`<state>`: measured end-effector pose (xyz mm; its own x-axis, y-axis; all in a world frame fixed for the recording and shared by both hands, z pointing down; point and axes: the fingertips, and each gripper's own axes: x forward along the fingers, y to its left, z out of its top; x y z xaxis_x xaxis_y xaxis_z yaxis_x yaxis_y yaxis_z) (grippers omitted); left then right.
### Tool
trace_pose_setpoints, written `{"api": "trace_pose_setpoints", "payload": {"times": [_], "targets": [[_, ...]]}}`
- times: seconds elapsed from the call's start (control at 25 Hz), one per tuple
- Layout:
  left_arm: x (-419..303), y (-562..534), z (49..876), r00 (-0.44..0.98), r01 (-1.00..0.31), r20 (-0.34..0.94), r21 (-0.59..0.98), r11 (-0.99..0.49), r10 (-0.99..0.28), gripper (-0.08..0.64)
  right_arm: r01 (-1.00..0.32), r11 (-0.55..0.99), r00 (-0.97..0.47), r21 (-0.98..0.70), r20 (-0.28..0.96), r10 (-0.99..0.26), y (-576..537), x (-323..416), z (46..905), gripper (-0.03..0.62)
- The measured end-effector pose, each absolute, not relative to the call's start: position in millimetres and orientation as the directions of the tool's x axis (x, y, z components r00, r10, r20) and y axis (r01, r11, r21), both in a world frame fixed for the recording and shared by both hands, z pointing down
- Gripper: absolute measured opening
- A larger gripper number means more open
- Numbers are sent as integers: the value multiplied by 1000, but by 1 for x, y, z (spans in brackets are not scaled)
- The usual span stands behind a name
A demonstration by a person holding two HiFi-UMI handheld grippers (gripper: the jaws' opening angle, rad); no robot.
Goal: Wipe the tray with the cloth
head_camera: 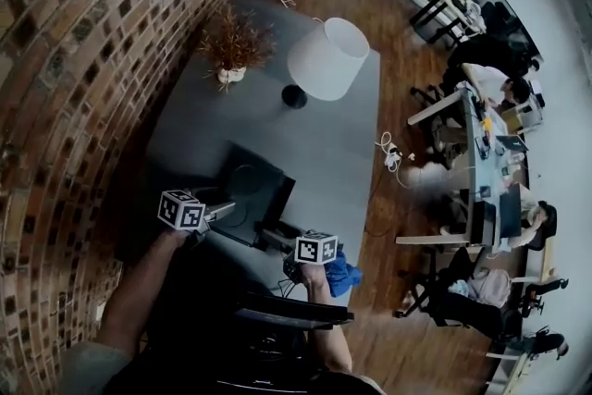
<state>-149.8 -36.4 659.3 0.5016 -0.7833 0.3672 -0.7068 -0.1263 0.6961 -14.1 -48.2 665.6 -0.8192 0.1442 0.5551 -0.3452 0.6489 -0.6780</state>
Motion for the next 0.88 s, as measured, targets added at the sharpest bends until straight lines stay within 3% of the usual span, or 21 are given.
{"api": "trace_pose_setpoints", "payload": {"times": [0.16, 0.68, 0.88], "targets": [[-153, -42, 661, 488, -695, 347, 709, -116, -801, 278, -326, 711, -781, -623, 602, 169, -38, -60, 677, 365], [-147, -29, 664, 506, -713, 393, 692, -116, -767, 284, -345, 708, -759, -616, 627, 176, -20, -50, 683, 356], [-186, 12, 651, 375, -713, 350, 700, -26, -859, 284, -330, 800, -760, -501, 643, 89, -87, -30, 694, 354]]}}
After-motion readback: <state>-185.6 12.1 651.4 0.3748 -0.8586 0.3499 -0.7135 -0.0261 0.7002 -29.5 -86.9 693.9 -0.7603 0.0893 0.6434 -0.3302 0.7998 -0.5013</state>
